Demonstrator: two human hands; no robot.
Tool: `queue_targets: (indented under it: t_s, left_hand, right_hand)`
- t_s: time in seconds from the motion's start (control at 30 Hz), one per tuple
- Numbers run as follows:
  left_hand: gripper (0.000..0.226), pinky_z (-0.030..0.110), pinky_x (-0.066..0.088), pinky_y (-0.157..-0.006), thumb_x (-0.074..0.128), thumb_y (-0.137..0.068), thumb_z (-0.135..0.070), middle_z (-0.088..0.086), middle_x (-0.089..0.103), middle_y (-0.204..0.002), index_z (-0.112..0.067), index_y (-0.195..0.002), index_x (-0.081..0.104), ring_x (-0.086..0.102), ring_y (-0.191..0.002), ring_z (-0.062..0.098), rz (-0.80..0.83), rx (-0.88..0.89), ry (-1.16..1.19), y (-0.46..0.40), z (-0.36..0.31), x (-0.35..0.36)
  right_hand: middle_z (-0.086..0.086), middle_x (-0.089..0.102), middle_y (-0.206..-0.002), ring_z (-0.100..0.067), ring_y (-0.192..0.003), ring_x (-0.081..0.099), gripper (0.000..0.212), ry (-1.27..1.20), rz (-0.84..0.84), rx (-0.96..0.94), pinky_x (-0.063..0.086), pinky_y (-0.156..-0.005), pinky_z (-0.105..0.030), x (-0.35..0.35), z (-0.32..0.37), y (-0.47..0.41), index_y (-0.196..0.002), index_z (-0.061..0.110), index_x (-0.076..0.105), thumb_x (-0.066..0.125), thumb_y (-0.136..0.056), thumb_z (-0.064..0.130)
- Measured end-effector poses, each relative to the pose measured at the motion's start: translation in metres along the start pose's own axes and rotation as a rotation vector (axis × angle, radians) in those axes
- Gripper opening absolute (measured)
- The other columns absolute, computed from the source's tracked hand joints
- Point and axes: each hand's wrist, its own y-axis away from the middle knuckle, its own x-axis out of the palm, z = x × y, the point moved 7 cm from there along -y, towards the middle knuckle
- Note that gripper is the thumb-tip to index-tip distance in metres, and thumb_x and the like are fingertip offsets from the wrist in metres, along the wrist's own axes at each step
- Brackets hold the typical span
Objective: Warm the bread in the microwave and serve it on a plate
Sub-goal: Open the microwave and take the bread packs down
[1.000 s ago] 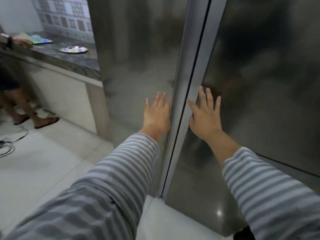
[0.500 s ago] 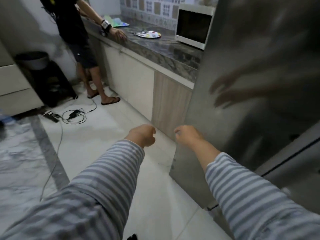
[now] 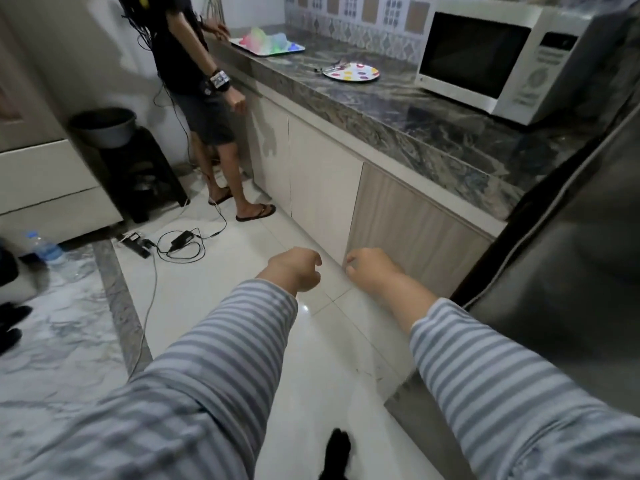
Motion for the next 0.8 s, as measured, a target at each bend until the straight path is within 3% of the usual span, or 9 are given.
queue_targets:
  t_s: [0.3,0.53,0.8]
  left_hand:
    - [0.041,0.037,0.041,-0.103,0.047,-0.092,-0.028,-0.001,0.052,-0.137,-0.027,-0.134,0.049,0.049,-0.125,0.021,-0.048,0.051,-0.006,-0.17,-0.02,-0.091]
    - [0.04,0.04,0.041,-0.104,0.051,-0.089,-0.027,0.001,0.055,-0.134,-0.026,-0.129,0.054,0.052,-0.121,0.023,-0.091,0.136,0.047,-0.291,-0.057,-0.16]
    - [0.038,0.042,0.044,-0.101,0.05,-0.09,-0.023,0.006,0.058,-0.131,-0.022,-0.128,0.057,0.054,-0.119,0.028,-0.164,0.411,-0.073,-0.425,-0.127,-0.25]
  right_hand:
    - [0.0,0.058,-0.132,-0.024,-0.12,0.055,0.035,0.003,-0.066,-0.015,0.045,-0.101,-0.036,-0.085,-0.004,-0.166,-0.123,0.03,0.06,0.047,-0.091,0.027]
    - [-0.002,0.061,-0.127,-0.026,-0.114,0.058,0.031,-0.012,-0.216,0.021,0.048,-0.093,-0.035,-0.176,-0.014,-0.266,-0.12,0.03,0.062,0.049,-0.092,0.029]
    - [-0.002,0.063,-0.125,-0.025,-0.113,0.058,0.031,-0.045,-0.385,0.191,0.049,-0.092,-0.037,-0.267,-0.051,-0.356,-0.119,0.031,0.063,0.049,-0.092,0.03]
